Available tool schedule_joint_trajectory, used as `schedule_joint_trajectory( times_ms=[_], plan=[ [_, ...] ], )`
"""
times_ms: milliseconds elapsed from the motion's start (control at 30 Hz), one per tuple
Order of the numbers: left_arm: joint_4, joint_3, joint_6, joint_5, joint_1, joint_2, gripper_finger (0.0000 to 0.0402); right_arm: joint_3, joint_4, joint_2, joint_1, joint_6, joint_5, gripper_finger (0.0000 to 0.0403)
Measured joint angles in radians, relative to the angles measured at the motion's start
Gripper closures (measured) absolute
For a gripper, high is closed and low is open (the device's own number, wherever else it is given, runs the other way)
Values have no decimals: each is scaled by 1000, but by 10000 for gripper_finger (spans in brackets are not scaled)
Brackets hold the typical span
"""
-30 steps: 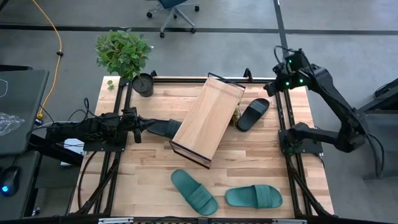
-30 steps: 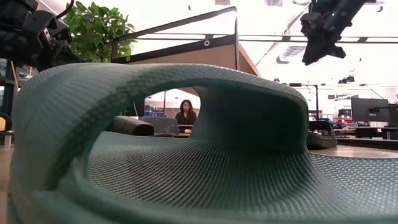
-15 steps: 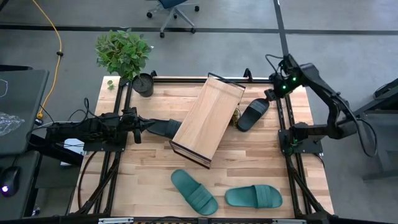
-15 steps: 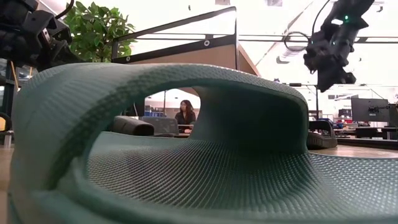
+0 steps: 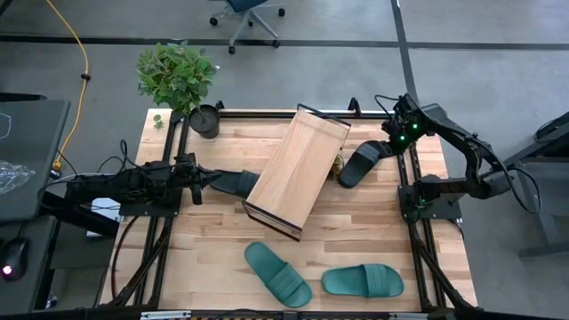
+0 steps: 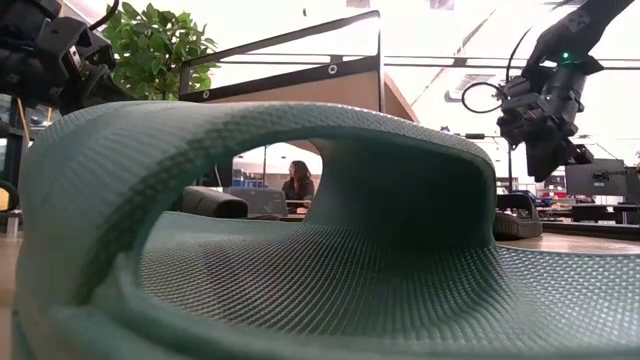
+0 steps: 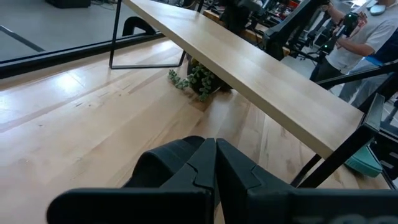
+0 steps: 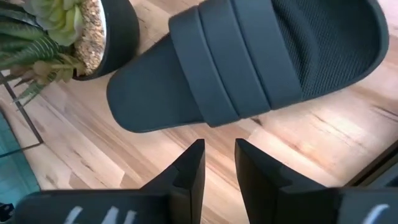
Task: Pick and place slides into the shelf
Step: Put the right black slipper on the shelf
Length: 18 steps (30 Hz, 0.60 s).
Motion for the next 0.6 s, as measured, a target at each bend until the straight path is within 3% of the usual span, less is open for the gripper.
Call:
schedule_joint_trajectory(
  times_ms=[600],
  plan=[
    [0, 0, -51, -2, 0, 0, 401, 4, 45, -22, 4, 6, -1, 322]
  ],
)
